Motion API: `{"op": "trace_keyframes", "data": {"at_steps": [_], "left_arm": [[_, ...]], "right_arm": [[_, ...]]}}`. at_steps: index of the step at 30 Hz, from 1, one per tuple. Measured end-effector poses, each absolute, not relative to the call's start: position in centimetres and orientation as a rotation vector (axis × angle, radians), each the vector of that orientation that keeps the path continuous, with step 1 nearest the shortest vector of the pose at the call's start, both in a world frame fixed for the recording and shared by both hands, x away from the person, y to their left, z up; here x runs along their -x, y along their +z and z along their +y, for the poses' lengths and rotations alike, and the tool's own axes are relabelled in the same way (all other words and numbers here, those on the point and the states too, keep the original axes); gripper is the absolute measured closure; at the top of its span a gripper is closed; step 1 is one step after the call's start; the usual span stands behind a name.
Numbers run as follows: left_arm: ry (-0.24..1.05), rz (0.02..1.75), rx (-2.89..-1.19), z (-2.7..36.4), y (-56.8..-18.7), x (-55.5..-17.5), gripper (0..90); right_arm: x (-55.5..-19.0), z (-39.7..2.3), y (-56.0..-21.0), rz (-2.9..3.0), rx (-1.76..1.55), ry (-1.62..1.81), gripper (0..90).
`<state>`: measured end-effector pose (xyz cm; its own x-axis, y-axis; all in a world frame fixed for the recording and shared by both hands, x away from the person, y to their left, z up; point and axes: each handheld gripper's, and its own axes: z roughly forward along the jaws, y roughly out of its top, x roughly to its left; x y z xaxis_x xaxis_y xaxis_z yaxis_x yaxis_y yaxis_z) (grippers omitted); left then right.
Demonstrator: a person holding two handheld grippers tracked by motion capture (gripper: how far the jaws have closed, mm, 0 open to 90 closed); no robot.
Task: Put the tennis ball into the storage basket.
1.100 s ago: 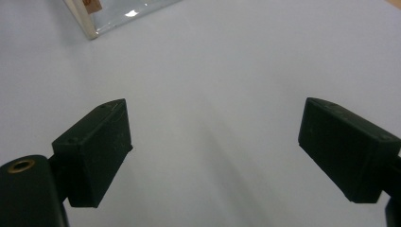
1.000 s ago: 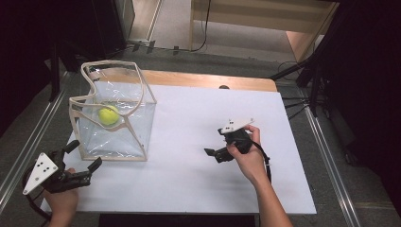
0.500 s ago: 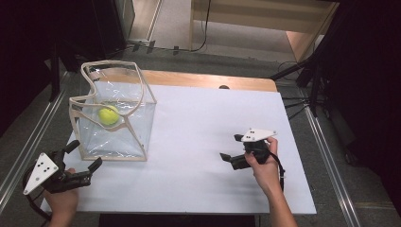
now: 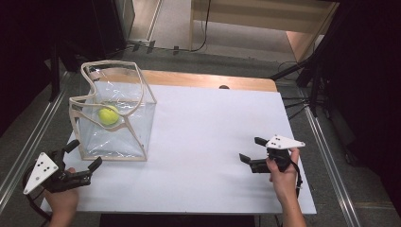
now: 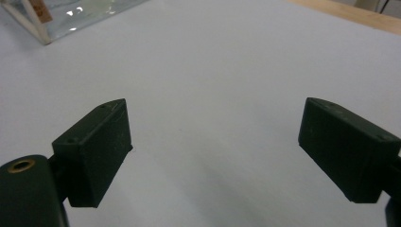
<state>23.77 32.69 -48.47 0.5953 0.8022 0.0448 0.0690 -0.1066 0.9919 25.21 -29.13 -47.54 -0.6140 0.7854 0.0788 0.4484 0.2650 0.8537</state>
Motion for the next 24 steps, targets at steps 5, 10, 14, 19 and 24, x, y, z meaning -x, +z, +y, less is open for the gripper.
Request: {"op": "trace_keyframes", "data": {"at_steps": [5,10,14,19,24], "left_arm": [[0.735,0.757,-1.573,32.7,-48.5,-23.8,5.4],[0.738,0.757,-1.579,32.6,-48.5,-23.7,5.3],[0.745,0.758,-1.574,32.6,-48.5,-23.5,5.3],[0.742,0.761,-1.566,32.7,-48.6,-23.6,5.3],[0.744,0.756,-1.573,32.6,-48.6,-23.5,5.3]], "right_arm": [[-24.1,-31.5,-48.7,2.092,-1.204,1.327,9.2],[-22.8,-33.9,-50.4,2.029,-1.288,1.309,9.2],[-21.6,-35.9,-51.0,1.957,-1.362,1.320,9.2],[-20.5,-37.8,-51.4,1.831,-1.471,1.344,9.2],[-21.2,-38.1,-51.5,1.770,-1.513,1.341,9.2]]}}
